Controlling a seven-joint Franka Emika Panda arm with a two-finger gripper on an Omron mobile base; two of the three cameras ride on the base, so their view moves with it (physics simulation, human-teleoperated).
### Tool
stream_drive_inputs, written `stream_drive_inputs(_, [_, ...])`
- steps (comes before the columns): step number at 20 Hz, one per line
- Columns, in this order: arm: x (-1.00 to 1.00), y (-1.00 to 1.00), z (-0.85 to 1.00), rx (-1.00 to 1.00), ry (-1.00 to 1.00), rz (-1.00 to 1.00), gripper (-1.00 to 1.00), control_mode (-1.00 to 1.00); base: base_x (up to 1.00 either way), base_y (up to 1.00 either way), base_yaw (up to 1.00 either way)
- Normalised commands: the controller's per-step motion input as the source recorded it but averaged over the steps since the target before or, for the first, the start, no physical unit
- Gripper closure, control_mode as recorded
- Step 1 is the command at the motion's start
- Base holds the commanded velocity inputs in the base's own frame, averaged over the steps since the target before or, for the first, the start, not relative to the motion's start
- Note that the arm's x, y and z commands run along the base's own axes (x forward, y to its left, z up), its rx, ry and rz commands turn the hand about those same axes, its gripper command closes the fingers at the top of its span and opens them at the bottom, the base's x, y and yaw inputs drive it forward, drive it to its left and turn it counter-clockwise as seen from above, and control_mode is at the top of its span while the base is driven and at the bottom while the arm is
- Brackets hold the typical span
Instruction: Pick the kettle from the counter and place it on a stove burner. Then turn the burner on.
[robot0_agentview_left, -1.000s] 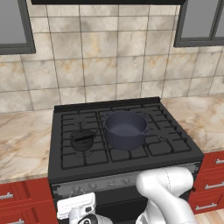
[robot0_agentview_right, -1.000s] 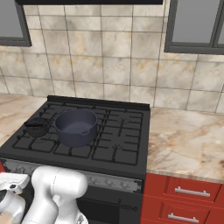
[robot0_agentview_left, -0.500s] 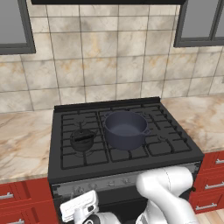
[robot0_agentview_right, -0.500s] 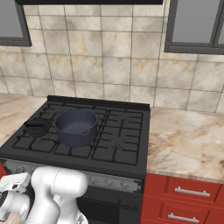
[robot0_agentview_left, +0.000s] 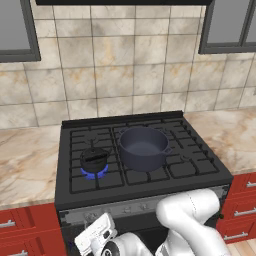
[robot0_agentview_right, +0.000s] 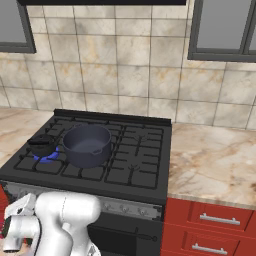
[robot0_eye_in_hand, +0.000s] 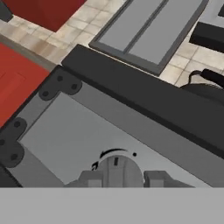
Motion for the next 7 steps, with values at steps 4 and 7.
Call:
stream_drive_inputs(4, [0.0,0.09,0.05,-0.19,0.0,0.17,1.0,-1.0,0.0,0.0,0.0])
stream_drive_inputs(7, [0.0,0.08,0.0,-0.18,0.0,0.16,1.0,-1.0,0.0,0.0,0.0])
